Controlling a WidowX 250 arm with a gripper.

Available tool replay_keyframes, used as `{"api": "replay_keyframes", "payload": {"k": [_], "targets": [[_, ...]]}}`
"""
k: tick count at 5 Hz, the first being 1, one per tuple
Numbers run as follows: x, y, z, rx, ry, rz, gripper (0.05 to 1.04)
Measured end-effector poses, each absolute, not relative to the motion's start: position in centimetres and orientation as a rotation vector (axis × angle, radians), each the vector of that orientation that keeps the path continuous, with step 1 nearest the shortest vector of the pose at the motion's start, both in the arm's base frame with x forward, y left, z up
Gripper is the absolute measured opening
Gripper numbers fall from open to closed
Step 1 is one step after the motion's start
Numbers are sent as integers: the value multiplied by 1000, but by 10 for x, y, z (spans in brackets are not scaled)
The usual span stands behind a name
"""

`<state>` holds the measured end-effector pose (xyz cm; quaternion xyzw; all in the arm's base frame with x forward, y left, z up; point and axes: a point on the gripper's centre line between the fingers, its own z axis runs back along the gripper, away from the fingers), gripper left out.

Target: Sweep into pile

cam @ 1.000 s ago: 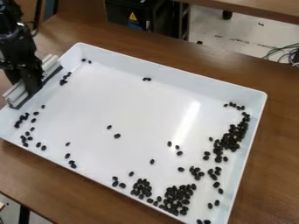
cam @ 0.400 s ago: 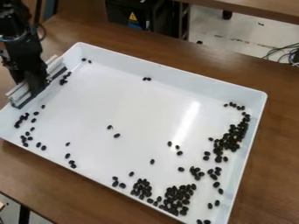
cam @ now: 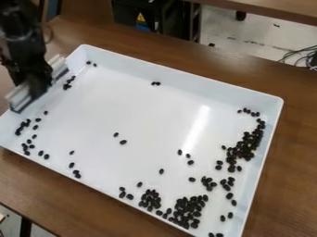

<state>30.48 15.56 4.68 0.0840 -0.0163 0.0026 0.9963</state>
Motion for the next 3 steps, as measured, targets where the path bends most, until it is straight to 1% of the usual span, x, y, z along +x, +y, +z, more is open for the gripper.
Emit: {"api": "replay_keyframes", "payload": {"k": [1,2,3], "targets": [[309,150,54,188,-53,2,359],[310,150,54,198,-56,19,359],[311,149,38,183,-36,27,359]]}}
